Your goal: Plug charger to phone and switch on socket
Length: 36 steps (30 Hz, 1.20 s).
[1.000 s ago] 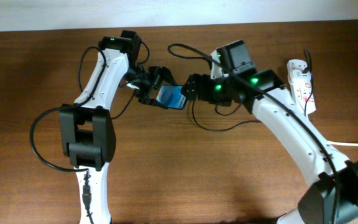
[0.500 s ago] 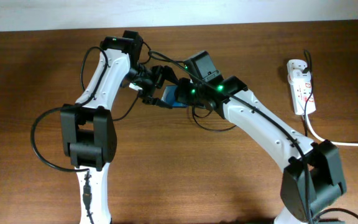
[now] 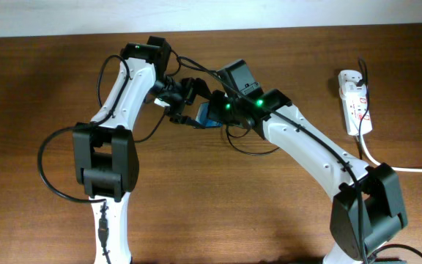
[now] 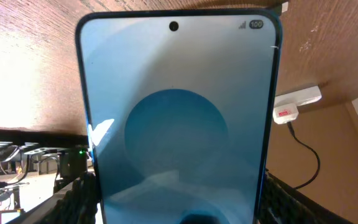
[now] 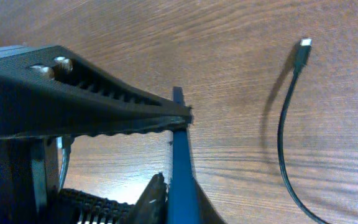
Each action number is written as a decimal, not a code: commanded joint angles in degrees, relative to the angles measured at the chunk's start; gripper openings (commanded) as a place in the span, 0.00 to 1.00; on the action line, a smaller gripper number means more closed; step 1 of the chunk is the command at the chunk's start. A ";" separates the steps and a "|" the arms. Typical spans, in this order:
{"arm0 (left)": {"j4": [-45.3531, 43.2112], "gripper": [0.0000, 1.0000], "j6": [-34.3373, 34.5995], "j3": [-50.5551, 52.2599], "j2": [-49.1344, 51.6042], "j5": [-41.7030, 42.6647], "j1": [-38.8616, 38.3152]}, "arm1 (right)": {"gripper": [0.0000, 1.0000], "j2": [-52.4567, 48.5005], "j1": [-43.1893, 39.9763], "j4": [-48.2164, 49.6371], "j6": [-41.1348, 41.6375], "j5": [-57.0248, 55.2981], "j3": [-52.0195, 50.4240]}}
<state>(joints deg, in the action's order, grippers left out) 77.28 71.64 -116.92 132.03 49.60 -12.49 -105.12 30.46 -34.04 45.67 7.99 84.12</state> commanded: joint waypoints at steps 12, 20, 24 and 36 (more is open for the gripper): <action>-14.29 0.31 -45.16 -1.11 -0.04 9.57 0.94 | 0.04 16.35 -16.72 -7.41 -7.98 0.39 0.44; -31.87 0.63 -46.80 -1.11 -0.04 37.38 4.98 | 0.04 18.86 -13.92 9.25 9.14 -4.00 0.15; -35.32 0.63 -38.86 -1.11 -0.04 32.24 6.93 | 0.04 14.27 -13.90 17.44 21.22 -4.20 0.07; -78.12 0.64 4.79 -1.09 -0.04 26.38 7.67 | 0.04 2.08 -8.63 45.46 34.12 -2.62 0.07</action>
<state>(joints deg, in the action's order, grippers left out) -0.71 73.25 -117.45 132.03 77.49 -5.06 -104.09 21.54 10.17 78.28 4.99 83.20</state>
